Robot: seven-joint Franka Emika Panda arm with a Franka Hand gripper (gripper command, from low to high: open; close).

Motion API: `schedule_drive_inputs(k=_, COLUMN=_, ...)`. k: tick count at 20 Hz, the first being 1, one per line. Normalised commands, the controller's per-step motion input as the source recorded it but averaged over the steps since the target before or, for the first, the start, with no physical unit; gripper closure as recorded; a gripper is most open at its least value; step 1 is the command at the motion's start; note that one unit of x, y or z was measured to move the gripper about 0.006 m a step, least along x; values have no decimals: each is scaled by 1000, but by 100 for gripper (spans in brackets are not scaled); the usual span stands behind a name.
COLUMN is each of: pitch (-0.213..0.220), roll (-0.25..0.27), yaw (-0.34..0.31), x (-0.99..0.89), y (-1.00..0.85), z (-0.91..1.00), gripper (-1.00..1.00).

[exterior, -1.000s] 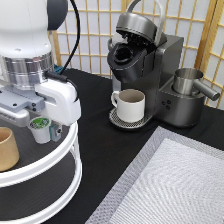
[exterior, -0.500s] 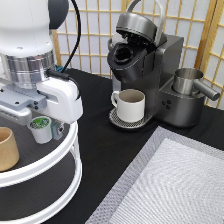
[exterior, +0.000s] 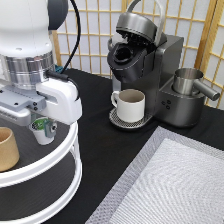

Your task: Make coffee

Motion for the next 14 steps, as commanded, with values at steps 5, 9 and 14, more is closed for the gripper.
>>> schedule_drive_inputs(k=5, pitch=18, roll=15, yaw=0, x=57, y=419, z=791, gripper=100)
schedule_drive_inputs(k=9, pitch=85, roll=92, yaw=11, x=223, y=664, z=975, gripper=100)
schedule_drive_inputs(k=14, pitch=83, roll=153, yaw=0, x=278, y=705, z=827, gripper=100)
